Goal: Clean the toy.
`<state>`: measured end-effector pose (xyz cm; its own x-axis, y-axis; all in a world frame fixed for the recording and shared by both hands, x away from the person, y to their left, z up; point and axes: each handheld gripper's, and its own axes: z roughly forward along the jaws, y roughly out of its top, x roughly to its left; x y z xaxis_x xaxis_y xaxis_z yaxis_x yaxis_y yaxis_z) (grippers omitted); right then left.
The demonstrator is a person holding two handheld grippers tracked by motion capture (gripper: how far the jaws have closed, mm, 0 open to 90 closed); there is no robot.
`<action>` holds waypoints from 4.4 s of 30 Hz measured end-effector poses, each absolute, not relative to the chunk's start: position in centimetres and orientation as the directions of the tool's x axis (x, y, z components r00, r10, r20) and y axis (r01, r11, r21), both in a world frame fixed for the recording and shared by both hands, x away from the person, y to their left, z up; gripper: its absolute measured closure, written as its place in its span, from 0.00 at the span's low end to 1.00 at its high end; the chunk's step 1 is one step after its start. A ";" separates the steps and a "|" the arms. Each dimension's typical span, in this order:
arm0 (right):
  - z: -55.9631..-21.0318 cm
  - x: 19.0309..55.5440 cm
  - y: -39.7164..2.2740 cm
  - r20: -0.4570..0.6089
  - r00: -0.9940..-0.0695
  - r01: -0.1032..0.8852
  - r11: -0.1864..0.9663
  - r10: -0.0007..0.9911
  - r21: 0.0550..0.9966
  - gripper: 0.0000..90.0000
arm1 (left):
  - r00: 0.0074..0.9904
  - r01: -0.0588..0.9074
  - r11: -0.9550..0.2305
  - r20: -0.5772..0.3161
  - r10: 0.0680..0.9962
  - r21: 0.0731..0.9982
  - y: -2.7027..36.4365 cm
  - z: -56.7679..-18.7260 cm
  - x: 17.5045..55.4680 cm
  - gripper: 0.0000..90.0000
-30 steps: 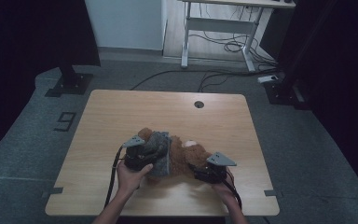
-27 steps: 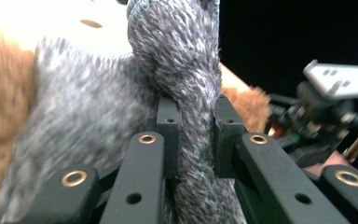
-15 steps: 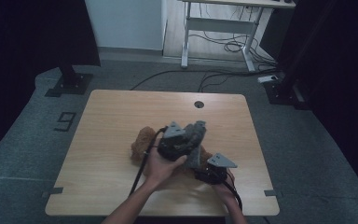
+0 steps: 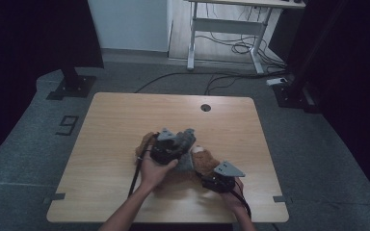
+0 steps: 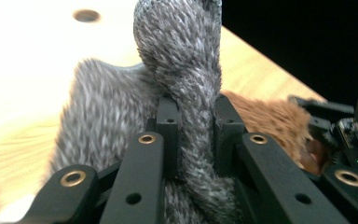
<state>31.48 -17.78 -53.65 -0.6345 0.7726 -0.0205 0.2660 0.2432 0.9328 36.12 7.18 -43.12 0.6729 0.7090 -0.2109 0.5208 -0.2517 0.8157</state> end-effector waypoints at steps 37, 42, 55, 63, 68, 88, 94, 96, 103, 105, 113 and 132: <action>-53.8 31.8 -18.2 -0.003 -0.649 0.272 0.235 0.761 0.933 0.37 | 0.726 0.403 -0.473 0.041 0.686 0.784 3.5 -44.0 33.5 0.84; -53.7 31.8 -18.0 -0.011 -0.657 0.260 0.240 0.754 0.935 0.37 | 0.694 0.432 -0.427 0.010 0.720 0.795 7.1 -44.6 33.5 0.84; -53.8 31.8 -17.9 -0.004 -0.653 0.263 0.232 0.757 0.936 0.36 | 0.547 0.527 -0.289 -0.059 0.835 0.799 17.3 -46.2 33.3 0.85; -53.8 31.9 -18.0 0.011 -0.646 0.273 0.218 0.763 0.937 0.37 | 0.500 0.535 -0.206 -0.110 0.859 0.819 19.7 -45.7 33.3 0.85; -53.7 32.0 -17.6 0.003 -0.625 0.277 0.218 0.781 0.936 0.37 | 0.560 0.452 -0.236 -0.068 0.826 0.861 16.4 -42.7 33.0 0.86; -53.6 32.2 -17.3 0.011 -0.616 0.290 0.214 0.788 0.933 0.37 | 0.761 0.429 -0.403 -0.084 0.643 0.808 -1.0 -43.7 34.9 0.85; -53.7 32.1 -17.4 -0.005 -0.623 0.280 0.228 0.782 0.932 0.37 | 0.720 0.422 -0.410 -0.024 0.694 0.809 1.3 -44.7 34.8 0.86; -53.7 32.1 -17.4 -0.009 -0.625 0.276 0.232 0.780 0.933 0.37 | 0.692 0.425 -0.382 -0.023 0.721 0.821 3.2 -44.6 34.7 0.86; -53.8 32.1 -17.5 -0.002 -0.619 0.280 0.223 0.785 0.934 0.37 | 0.608 0.490 -0.310 -0.064 0.791 0.815 10.2 -44.0 35.0 0.86; -53.8 32.1 -17.5 0.005 -0.618 0.283 0.216 0.786 0.935 0.37 | 0.602 0.500 -0.304 -0.073 0.796 0.811 10.9 -44.1 35.2 0.86; -53.8 31.8 -17.4 -0.008 -0.619 0.274 0.225 0.786 0.935 0.37 | 0.578 0.615 -0.210 -0.254 0.776 0.760 16.3 -46.4 35.0 0.85; -47.9 33.2 -18.7 0.218 -0.637 0.373 0.048 0.739 0.927 0.02 | 0.572 0.609 -0.181 -0.270 0.775 0.772 16.7 -48.3 33.1 0.85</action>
